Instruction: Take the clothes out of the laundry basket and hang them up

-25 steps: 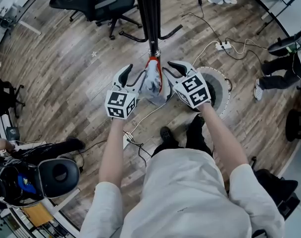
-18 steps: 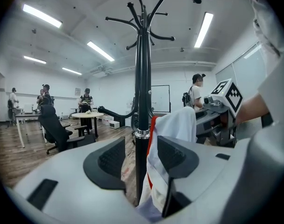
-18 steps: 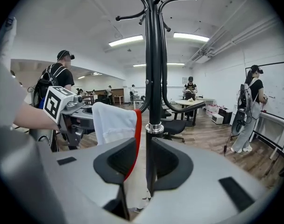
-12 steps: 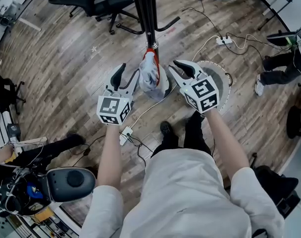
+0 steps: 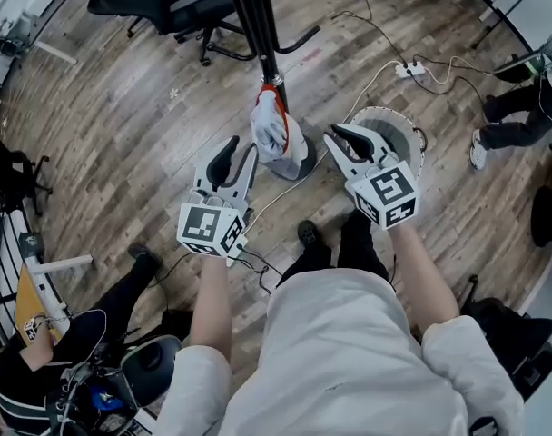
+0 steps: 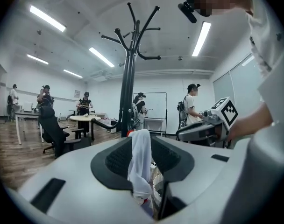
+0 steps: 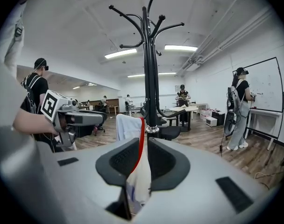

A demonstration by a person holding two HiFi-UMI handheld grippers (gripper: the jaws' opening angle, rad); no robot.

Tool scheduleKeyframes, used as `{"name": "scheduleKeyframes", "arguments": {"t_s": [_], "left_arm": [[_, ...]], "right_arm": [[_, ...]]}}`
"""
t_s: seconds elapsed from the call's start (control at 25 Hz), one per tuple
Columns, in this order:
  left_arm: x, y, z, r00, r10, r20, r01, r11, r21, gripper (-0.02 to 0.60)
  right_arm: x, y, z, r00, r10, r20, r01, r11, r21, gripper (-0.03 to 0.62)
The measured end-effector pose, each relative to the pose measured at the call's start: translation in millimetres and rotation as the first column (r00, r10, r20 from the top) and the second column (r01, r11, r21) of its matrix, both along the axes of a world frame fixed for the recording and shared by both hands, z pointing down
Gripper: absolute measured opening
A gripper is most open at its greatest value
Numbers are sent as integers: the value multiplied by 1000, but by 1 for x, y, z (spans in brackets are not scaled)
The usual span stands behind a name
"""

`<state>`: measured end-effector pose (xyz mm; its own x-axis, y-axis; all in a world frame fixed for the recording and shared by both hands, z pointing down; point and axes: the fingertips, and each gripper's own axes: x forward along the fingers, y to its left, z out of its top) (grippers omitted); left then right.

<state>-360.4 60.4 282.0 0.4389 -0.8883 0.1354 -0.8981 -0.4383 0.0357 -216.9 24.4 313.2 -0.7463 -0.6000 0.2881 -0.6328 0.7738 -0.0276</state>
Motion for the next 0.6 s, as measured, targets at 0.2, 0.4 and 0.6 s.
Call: {"name": "scheduleKeyframes", "arguments": {"t_s": [0.2,0.4,0.6], "left_arm": [[26,13,-11,998,64,-1,-64,998,20,84],[50,16,-15,993,113,31,-114,993,26,46],[69,14,-9,988,151,27,-151,988,7,32]], "right_arm": [[21,14,-5,999,42,6,-42,999,7,52],[45,21,-7,997,81,4,-81,997,12,24],[69,27,-2,992,125,4,-125,992,6,8]]}}
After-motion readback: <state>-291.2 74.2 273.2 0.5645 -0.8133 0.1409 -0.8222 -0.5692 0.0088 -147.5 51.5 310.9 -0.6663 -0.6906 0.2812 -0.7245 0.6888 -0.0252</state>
